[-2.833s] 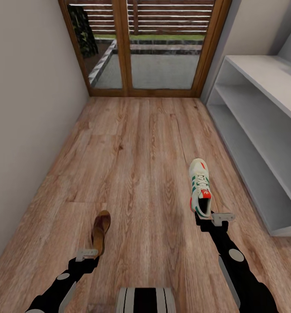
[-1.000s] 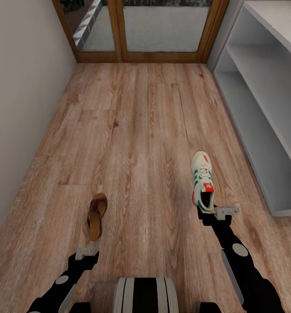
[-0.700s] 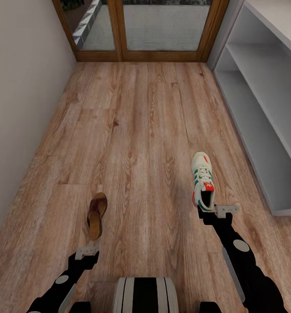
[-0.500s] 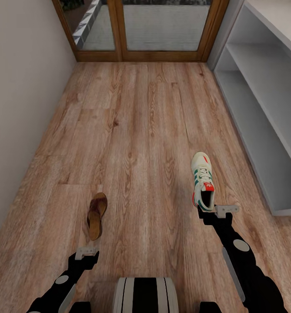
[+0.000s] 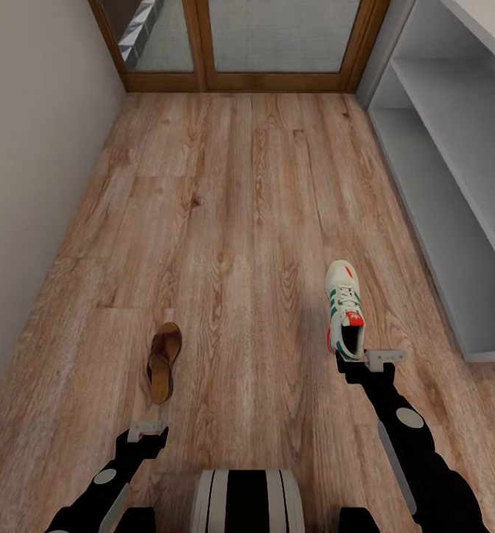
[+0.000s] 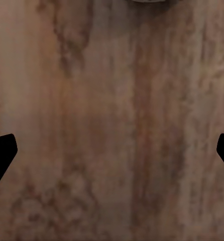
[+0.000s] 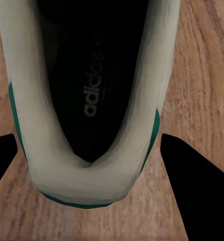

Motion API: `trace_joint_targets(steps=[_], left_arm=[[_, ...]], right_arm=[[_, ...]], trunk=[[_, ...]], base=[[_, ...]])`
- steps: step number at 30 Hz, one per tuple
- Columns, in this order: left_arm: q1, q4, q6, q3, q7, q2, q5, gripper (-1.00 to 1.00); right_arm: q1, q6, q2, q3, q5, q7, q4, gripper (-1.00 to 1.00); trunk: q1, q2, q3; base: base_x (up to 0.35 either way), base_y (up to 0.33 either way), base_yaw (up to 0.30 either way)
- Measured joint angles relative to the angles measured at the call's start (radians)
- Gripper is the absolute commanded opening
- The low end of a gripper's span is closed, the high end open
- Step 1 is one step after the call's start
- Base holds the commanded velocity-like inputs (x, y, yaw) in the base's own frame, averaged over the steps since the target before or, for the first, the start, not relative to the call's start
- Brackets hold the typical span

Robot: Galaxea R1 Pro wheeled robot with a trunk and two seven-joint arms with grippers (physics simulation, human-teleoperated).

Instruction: Pick up the two gym shoes and the two sandals from the corridor floor and place them onto the hallstand (shoe rack) in the corridor, making sure they are on the rack and not on the floor. Arrange them so the two gym shoes are next to each other and the two sandals are next to each other.

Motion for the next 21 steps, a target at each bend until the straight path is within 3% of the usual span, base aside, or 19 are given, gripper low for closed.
trace_joint_targets(steps=[21], left_arm=[[0.000, -0.001, 0.000, 0.000, 0.004, -0.001, 0.000, 1.00]], right_arm=[[0.000, 0.000, 0.000, 0.000, 0.000, 0.000, 0.000, -1.00]], trunk=[[0.000, 0.000, 0.000]], base=[[0.077, 0.000, 0.000]])
